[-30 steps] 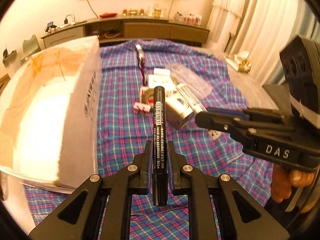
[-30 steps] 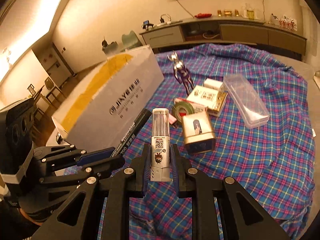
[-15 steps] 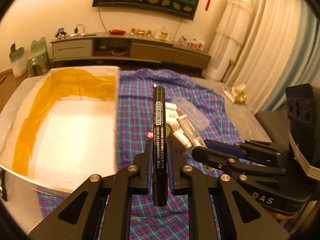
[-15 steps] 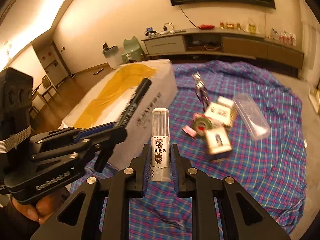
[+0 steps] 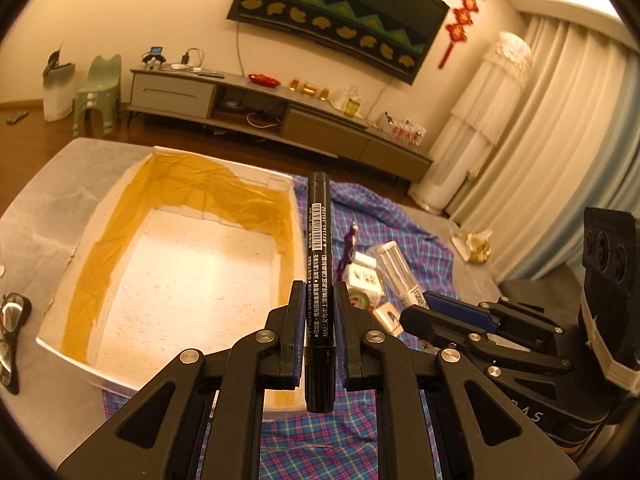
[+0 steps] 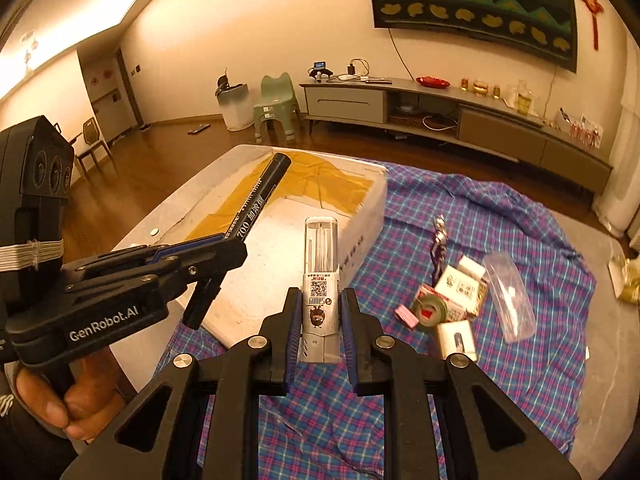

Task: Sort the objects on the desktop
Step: 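Carry the black marker and white glue stick over the cardboard box with both tools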

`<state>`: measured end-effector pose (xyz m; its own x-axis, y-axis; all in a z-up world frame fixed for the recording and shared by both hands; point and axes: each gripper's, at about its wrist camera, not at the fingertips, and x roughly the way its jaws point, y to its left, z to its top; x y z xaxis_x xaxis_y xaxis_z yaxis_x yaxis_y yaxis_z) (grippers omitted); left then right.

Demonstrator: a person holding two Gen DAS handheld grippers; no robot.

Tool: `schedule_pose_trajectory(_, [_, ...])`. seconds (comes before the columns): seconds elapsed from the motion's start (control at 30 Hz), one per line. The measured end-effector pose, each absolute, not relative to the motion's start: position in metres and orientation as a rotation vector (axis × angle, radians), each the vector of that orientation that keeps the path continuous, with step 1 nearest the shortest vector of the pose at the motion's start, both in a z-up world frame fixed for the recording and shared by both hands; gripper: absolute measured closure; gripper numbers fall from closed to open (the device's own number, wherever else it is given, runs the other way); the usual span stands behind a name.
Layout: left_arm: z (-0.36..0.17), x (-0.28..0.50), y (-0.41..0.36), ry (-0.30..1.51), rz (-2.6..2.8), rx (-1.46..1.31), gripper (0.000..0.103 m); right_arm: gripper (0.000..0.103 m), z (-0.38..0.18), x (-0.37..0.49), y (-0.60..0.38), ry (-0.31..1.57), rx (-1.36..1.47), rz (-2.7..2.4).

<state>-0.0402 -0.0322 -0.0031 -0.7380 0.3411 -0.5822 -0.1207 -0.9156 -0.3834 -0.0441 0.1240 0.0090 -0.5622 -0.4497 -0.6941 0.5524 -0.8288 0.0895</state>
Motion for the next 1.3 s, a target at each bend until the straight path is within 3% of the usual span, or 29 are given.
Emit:
schedule_pose_trajectory(0.6, [-0.011, -0.086, -0.092, -0.667, 2.697, -1.068, 0.09, 0.082, 0.02, -0.084, 0.046, 0.386, 1.012, -2.317])
schedule_pose_trajectory(1.07, [-0.035, -0.13, -0.112, -0.711, 2.715, -1.197, 0.09, 0.082, 0.001, -0.133, 0.014, 0.51, 1.103, -2.262])
schedule_pose_trajectory(1.3, [-0.044, -0.147, -0.124, -0.815, 2.67, -1.233, 0.09, 0.082, -0.014, -0.162, 0.006, 0.519, 1.175, -2.226])
